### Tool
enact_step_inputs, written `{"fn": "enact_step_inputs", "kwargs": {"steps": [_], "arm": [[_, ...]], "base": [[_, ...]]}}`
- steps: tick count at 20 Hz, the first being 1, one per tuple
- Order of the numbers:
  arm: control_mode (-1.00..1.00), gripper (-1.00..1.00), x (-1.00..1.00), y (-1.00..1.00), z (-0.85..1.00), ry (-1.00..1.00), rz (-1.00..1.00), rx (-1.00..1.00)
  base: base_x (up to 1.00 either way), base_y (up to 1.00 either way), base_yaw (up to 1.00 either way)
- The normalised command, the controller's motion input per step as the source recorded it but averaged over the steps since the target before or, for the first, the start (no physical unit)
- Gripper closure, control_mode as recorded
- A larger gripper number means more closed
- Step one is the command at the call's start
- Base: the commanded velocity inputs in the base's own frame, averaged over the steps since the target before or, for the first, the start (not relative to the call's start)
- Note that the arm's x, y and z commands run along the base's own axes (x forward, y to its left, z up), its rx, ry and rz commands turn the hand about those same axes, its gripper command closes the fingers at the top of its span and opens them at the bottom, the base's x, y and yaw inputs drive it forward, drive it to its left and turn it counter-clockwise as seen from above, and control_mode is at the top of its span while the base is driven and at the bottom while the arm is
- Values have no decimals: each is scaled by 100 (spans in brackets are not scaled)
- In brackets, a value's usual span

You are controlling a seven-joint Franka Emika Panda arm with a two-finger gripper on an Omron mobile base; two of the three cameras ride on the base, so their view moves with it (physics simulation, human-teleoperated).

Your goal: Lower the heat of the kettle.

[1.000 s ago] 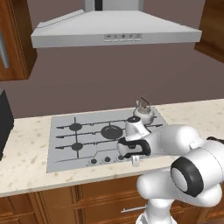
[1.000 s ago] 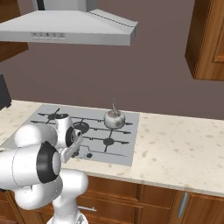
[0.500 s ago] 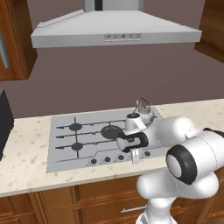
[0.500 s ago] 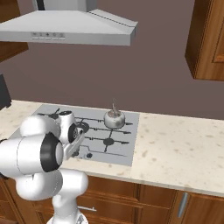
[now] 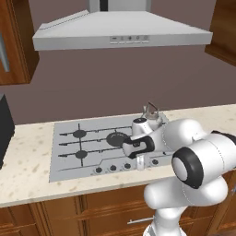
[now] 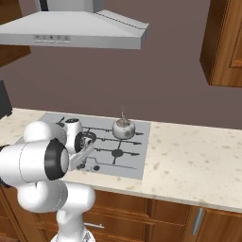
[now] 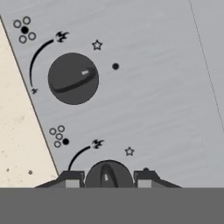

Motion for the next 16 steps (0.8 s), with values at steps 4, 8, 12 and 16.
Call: {"fn": "enact_step_inputs", "kwargs": {"steps": [4,8,12,16], "arm": [[-100,100,0,0,0,4,-32,0],[-100,100,0,0,0,2,-33,1],[-100,100,0,0,0,0,-32,2],[-100,100,0,0,0,0,-30,4]], "base": [[0,0,0],[0,0,0],[0,0,0],[0,0,0]]}}
